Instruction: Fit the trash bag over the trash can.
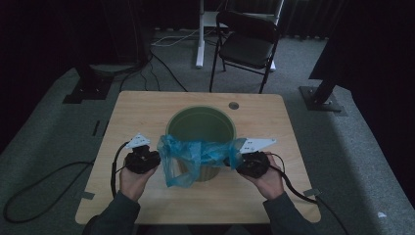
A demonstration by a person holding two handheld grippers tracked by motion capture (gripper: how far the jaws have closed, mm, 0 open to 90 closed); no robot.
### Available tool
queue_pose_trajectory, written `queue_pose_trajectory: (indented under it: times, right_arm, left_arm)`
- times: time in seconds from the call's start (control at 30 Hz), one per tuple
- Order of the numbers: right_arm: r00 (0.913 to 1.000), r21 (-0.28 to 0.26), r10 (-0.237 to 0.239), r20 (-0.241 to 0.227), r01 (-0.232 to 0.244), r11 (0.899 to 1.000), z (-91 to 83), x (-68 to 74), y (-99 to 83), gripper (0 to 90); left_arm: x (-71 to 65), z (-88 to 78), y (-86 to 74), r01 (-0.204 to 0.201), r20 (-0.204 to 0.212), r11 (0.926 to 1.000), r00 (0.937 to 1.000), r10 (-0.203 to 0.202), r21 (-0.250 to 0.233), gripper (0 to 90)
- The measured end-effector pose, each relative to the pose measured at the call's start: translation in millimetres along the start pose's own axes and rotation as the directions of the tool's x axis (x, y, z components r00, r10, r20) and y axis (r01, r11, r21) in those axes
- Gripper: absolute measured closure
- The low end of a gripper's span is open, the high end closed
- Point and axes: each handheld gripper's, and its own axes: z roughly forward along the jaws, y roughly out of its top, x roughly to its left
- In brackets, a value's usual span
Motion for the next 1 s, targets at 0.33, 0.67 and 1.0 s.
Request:
queue_pose_trajectory:
  times: [0.33, 0.67, 1.0]
  right_arm:
    - [1.0000, -0.011, -0.005, 0.008, 0.005, 1.000, -4.3, 1.0, -0.2, 88.5]
    - [0.9998, -0.008, -0.013, 0.017, 0.013, 1.000, -5.1, 1.3, 0.5, 86.3]
    - [0.9993, -0.003, -0.026, 0.028, 0.026, 1.000, -6.8, 2.4, -0.1, 86.3]
  left_arm:
    - [3.6, -14.9, -3.0, -0.047, 0.003, 0.9972, 0.9989, 0.047, -0.058, 62.9]
    - [4.6, -31.8, -2.9, -0.157, 0.090, 0.9798, 0.9816, 0.168, -0.124, 43.3]
    - [0.5, -39.6, -8.2, -0.250, 0.083, 0.9632, 0.9625, 0.258, -0.100, 37.9]
